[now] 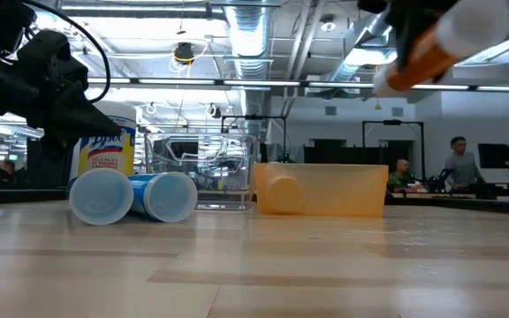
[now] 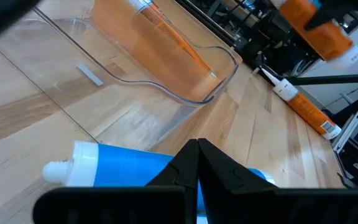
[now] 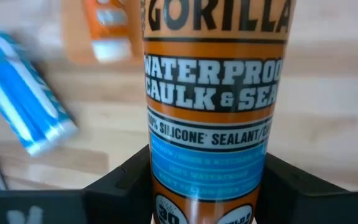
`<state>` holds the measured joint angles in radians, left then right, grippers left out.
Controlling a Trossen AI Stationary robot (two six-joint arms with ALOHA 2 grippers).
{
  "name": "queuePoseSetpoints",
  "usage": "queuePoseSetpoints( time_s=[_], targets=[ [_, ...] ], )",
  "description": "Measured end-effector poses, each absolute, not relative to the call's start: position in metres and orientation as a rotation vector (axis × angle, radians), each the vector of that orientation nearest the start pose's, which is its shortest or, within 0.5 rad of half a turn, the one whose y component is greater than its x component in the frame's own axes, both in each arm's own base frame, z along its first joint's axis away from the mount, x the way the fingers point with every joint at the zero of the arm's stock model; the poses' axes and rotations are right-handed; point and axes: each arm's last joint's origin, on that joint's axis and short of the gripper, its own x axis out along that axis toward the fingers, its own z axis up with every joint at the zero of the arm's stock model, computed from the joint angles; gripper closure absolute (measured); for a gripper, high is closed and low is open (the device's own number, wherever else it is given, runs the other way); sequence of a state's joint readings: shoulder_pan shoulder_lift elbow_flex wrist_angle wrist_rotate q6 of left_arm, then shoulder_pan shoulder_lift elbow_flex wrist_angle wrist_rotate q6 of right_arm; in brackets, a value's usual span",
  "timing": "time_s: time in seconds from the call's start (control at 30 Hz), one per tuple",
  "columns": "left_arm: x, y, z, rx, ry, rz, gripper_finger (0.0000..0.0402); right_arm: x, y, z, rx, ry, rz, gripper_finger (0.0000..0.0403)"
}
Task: Pick & place silicon tubes, Sealant and Lysol wipes
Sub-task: Put the top orange sealant into the orange bin
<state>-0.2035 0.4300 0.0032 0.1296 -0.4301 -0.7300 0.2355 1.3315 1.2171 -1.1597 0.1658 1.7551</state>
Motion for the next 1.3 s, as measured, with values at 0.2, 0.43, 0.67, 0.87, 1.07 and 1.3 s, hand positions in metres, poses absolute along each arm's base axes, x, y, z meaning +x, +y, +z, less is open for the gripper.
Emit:
queuePoseSetpoints(
  time_s=[0.2,0.43,0.67,0.87,1.07,1.3],
  targets=[
    [0.118,-0.012,0.139,-0.629,0.187,0.316,0.0401,0.240,0.020,0.305,1.198,0.827,-0.988,0.0214],
    [0.118,-0.012,0.139,-0.628,0.187,0.316,0.0402,0.258,-0.022,0.307,1.121,0.679,-0.964,0.0211],
    [0.118,-0.012,0.139,-0.628,0.188,0.316,0.0401,0.291,-0.063,0.280,1.045,0.685,-0.961,0.0212],
    [0.118,-0.012,0.139,-0.631,0.193,0.307,0.0401,0.314,-0.092,0.244,1.026,0.736,-0.996,0.0207],
    [0.118,-0.012,0.139,-0.630,0.195,0.306,0.0401,0.327,-0.106,0.213,1.042,0.804,-1.014,0.0207],
    [0.118,-0.012,0.138,-0.628,0.200,0.308,0.0401,0.343,-0.101,0.185,1.049,0.863,-0.983,0.0207]
  ],
)
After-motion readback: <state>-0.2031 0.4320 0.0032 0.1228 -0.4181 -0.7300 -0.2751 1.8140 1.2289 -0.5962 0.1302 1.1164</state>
